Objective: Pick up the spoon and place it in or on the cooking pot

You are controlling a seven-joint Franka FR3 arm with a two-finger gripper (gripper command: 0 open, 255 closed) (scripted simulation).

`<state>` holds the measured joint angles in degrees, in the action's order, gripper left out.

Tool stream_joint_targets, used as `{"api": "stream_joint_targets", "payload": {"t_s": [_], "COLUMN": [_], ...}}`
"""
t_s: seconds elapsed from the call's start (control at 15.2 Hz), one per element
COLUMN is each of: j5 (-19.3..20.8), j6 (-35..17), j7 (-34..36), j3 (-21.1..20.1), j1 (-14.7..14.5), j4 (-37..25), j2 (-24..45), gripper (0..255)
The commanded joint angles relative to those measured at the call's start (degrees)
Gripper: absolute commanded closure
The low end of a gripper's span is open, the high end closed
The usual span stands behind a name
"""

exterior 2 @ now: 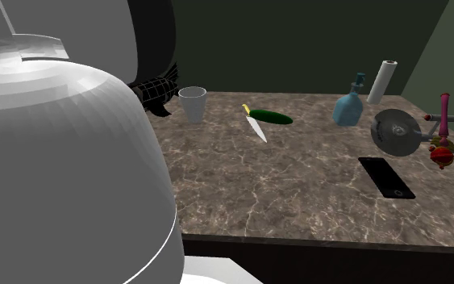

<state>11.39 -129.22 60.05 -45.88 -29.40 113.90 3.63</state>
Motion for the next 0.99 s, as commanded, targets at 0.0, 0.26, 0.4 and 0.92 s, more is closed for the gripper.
{"api": "stream_joint_targets", "payload": {"t_s": [0.0,0.26,0.4,0.92], "j5": [0.0,-1.6,-4.4,-5.4], "j6": [0.0,1.5,4.6,5.9], "j7": [0.0,-1.0,-2.9,-3.6], "j3": [0.0,-0.1,-0.2,0.0], "j1": [0.0,0.2,0.6,0.6], "j4": [0.0,-0.6,-2.0,-2.6], "j2": [0.0,-1.5,-4.2,-5.2], "gripper": [0,0,0,0]}}
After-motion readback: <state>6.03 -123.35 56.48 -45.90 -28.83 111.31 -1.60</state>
